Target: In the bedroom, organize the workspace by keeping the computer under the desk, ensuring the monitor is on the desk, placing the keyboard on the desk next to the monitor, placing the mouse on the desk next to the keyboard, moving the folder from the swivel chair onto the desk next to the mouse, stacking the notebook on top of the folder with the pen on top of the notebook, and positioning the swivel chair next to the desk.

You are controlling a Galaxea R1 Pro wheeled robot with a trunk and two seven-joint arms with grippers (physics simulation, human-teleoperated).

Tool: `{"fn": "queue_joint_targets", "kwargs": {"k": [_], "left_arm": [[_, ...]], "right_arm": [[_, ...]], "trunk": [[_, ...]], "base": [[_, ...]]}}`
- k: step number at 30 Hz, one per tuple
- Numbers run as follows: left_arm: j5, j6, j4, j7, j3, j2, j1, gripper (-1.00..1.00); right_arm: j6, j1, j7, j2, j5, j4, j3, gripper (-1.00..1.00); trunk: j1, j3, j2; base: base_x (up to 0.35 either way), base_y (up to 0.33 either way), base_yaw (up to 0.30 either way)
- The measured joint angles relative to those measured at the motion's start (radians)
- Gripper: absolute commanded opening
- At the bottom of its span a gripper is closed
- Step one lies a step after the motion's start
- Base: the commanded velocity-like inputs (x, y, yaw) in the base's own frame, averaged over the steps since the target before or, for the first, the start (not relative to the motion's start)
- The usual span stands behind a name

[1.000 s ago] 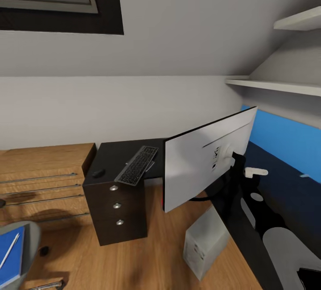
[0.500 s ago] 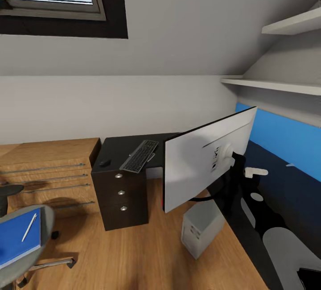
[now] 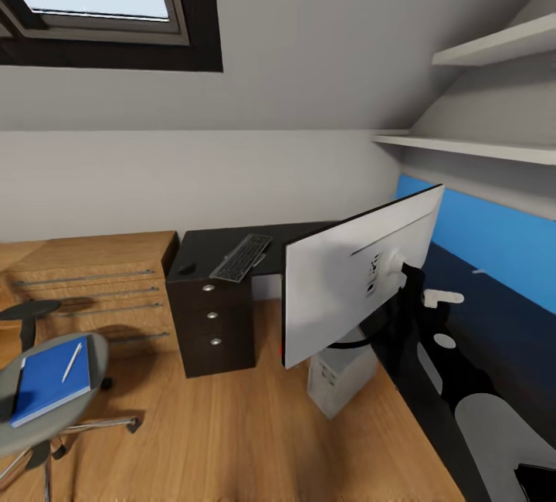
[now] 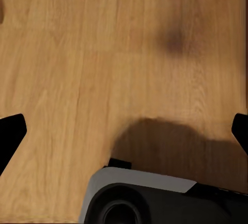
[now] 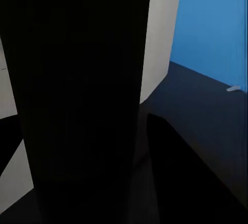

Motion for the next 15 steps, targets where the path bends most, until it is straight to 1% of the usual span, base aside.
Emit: {"fn": "queue_joint_targets", "kwargs": {"k": [4,7,15], "left_arm": [[0.0,0.0,0.0,0.0,0.0,0.0,0.0,1.0],[0.0,0.0,0.0,-0.001,0.0,0.0,0.0,1.0],[0.0,0.0,0.0,-0.001,0.001,0.0,0.0,1.0]], "right_arm": [[0.0,0.0,0.001,0.0,0.001,0.0,0.0,-1.0],[0.001,0.0,0.001,0.0,0.002,-0.001,0.001,-1.0],[0.001,0.0,0.002,0.0,0.003,-0.001,0.001,-1.0]], "trunk": [[0.0,0.0,0.0],[0.0,0.0,0.0],[0.0,0.0,0.0]], "base": [[-0.249,-0.243,0.0],[-0.167,-0.293,0.0],[-0.075,-0.292,0.0]]}}
